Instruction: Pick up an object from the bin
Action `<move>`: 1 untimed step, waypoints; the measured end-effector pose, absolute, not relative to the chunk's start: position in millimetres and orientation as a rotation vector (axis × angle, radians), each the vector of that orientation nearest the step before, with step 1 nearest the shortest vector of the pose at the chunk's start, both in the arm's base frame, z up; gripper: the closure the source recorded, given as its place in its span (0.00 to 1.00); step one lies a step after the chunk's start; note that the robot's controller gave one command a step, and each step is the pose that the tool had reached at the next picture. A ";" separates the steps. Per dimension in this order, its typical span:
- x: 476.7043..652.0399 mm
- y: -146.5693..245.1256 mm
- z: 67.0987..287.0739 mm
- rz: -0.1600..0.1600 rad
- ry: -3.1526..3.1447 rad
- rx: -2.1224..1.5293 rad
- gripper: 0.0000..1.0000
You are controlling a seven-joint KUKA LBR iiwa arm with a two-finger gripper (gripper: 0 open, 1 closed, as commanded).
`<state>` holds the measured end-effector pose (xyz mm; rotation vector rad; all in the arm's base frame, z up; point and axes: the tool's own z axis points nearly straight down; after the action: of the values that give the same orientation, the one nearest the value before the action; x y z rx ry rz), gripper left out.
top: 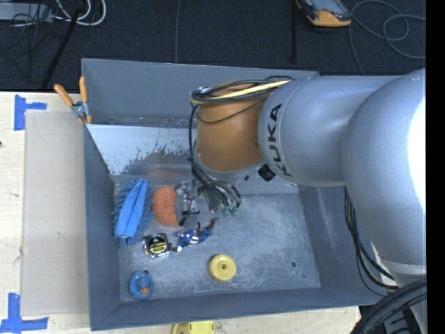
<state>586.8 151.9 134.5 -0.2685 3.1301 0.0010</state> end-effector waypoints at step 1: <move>586.8 151.8 134.5 0.001 3.130 -0.268 0.00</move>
Offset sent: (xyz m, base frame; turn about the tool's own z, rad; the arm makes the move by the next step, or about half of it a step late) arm 0.0000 0.0000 0.0000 0.0000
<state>586.8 151.8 134.5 -0.2679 3.1302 0.0010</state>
